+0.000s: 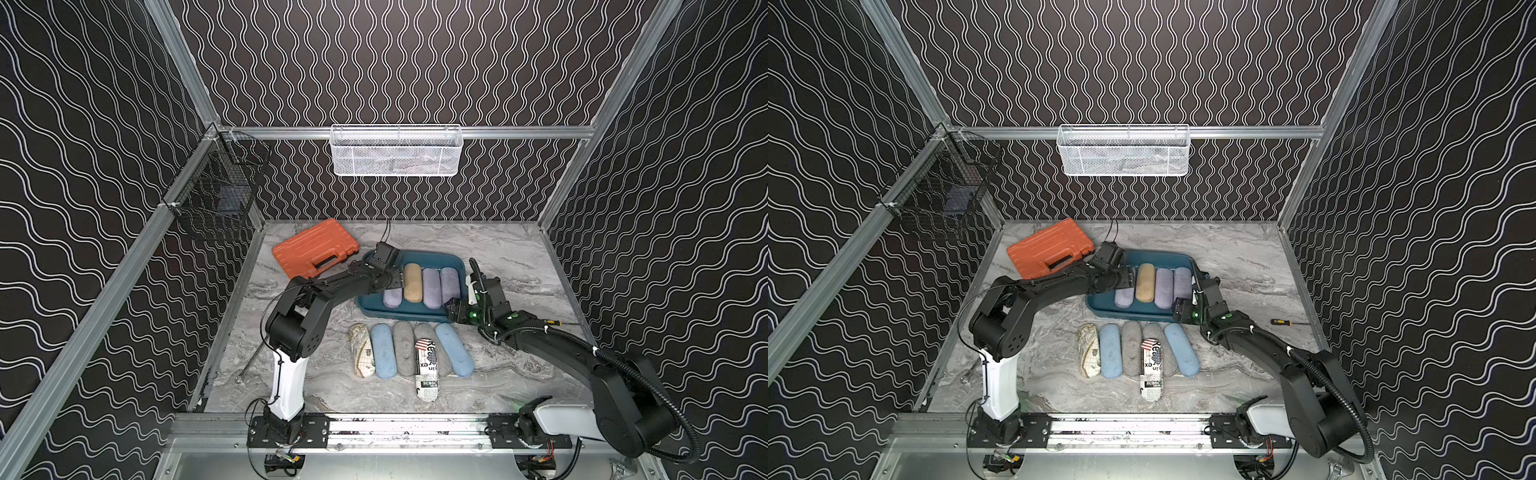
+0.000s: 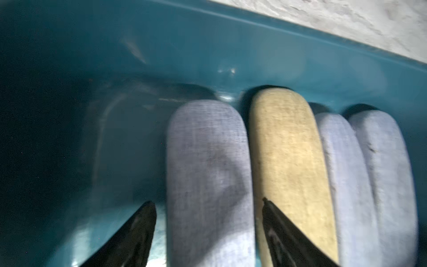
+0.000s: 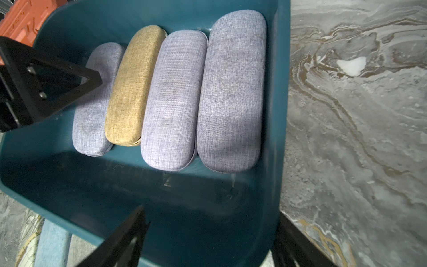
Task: Put the glasses cases into the storage boxes
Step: Place the glasses case in the storage box, then adjust the storage box at the center of the board.
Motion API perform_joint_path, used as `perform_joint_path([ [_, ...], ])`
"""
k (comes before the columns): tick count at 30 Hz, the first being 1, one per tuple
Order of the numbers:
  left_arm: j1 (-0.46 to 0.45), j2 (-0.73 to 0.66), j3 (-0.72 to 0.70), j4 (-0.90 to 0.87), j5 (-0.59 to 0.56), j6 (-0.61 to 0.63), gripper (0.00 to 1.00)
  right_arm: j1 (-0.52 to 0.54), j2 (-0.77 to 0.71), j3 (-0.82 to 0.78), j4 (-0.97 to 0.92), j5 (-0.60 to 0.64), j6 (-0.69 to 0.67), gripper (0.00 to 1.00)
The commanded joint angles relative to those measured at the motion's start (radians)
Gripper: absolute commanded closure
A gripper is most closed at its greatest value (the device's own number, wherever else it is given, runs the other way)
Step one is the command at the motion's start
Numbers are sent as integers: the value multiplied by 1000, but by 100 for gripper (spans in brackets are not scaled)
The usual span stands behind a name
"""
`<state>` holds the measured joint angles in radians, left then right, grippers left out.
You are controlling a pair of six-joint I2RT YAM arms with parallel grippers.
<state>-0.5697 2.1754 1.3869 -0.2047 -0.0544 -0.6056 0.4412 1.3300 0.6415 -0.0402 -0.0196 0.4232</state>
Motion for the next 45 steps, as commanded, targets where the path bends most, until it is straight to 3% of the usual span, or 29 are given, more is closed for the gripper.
perform_joint_path([
  [1,-1,13,-3,77,70,-8,24,2,3,4,35,-24,4,18],
  [10,-1,11,-12,107,109,-15,23,2,1,0,37,-21,7,18],
  [25,0,-215,-44,-10,-29,17,18,2,-6,-3,39,-20,9,18],
  [31,-2,-403,-171,-117,-105,-8,18,2,-8,-3,40,-22,6,18],
  [39,-14,-689,-444,-244,-163,-69,17,2,19,5,62,-64,12,18],
  [45,-54,-755,-598,-247,-135,-136,17,1,37,22,71,-101,13,19],
])
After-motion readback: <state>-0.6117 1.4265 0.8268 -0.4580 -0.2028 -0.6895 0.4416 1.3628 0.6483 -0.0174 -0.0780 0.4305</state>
